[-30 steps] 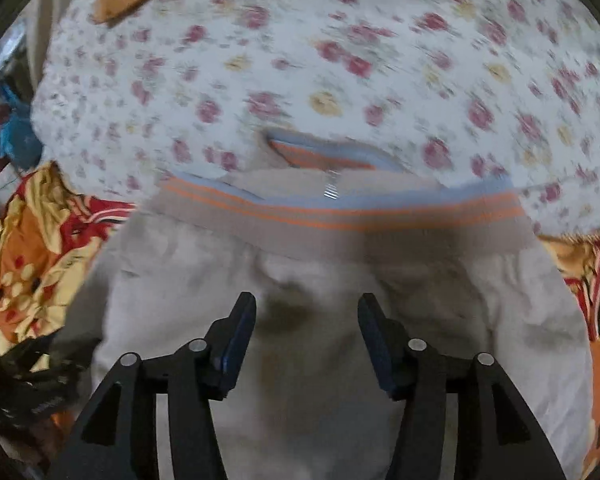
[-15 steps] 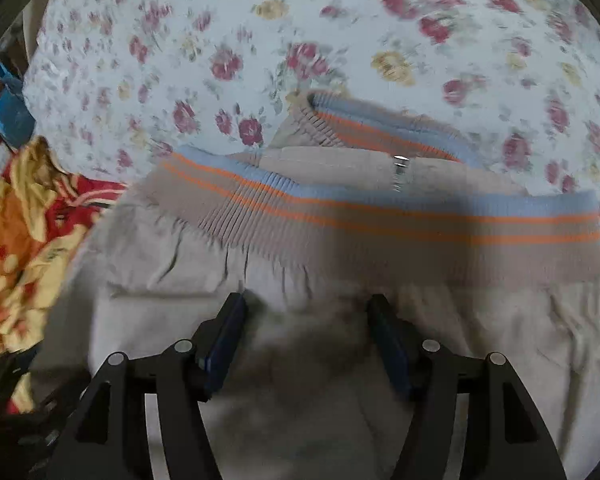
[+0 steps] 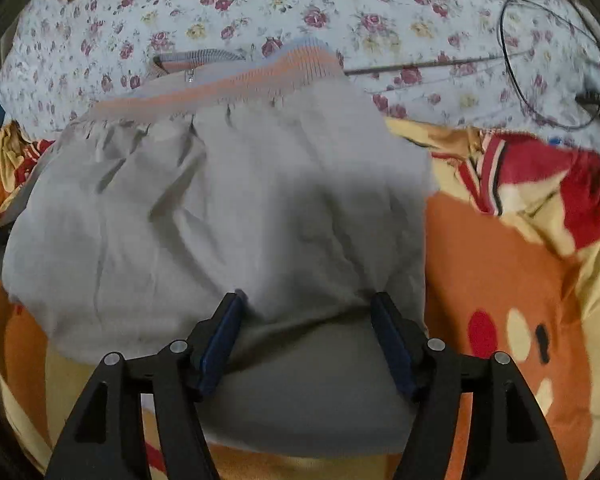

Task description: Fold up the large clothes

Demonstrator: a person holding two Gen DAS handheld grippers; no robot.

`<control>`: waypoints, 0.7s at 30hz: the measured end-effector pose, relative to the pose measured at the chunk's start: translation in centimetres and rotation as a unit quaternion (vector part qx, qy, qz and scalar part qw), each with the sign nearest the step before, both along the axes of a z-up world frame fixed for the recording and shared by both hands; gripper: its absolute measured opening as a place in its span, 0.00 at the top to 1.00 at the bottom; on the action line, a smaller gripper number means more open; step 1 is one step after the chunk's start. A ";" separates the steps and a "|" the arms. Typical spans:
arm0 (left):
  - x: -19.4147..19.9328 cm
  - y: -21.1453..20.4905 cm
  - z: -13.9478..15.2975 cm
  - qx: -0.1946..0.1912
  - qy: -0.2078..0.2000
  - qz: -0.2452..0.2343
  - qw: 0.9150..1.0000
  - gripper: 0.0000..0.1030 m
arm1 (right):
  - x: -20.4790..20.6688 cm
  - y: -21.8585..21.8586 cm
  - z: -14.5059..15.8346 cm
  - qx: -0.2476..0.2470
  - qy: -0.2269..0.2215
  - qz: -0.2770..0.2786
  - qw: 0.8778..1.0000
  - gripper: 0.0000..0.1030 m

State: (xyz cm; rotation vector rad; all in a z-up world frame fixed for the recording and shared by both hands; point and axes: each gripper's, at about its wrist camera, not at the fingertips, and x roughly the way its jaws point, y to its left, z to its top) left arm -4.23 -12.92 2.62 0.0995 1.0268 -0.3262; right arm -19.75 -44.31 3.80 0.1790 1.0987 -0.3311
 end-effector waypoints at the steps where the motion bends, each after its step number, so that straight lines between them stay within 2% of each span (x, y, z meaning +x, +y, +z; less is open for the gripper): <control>1: 0.0 0.0 0.0 0.000 0.000 0.000 1.000 0.27 | 0.2 0.2 0.6 -0.004 0.001 -0.001 1.000 0.34; 6: -0.1 0.2 0.0 0.000 0.002 -0.001 1.000 0.27 | 1.7 3.3 4.7 0.005 -0.062 0.011 0.998 0.34; 9: 0.0 0.2 0.0 0.001 0.003 -0.003 1.000 0.27 | 4.7 5.6 5.6 0.027 -0.075 0.041 0.996 0.34; 13: 0.1 0.1 0.0 0.006 0.002 -0.008 1.000 0.26 | 7.5 9.4 4.9 0.052 -0.075 0.094 0.991 0.34; 17: 0.5 0.1 0.0 0.004 0.007 -0.010 1.000 0.26 | 7.6 12.3 0.7 0.058 -0.012 0.124 0.990 0.34; 18: 0.5 0.1 0.0 0.004 0.008 -0.010 1.000 0.26 | 7.2 12.5 0.0 0.049 -0.010 0.131 0.990 0.34; 21: 0.5 0.2 0.0 0.002 0.009 -0.006 1.000 0.26 | 6.8 11.5 1.2 0.074 -0.018 0.125 0.989 0.34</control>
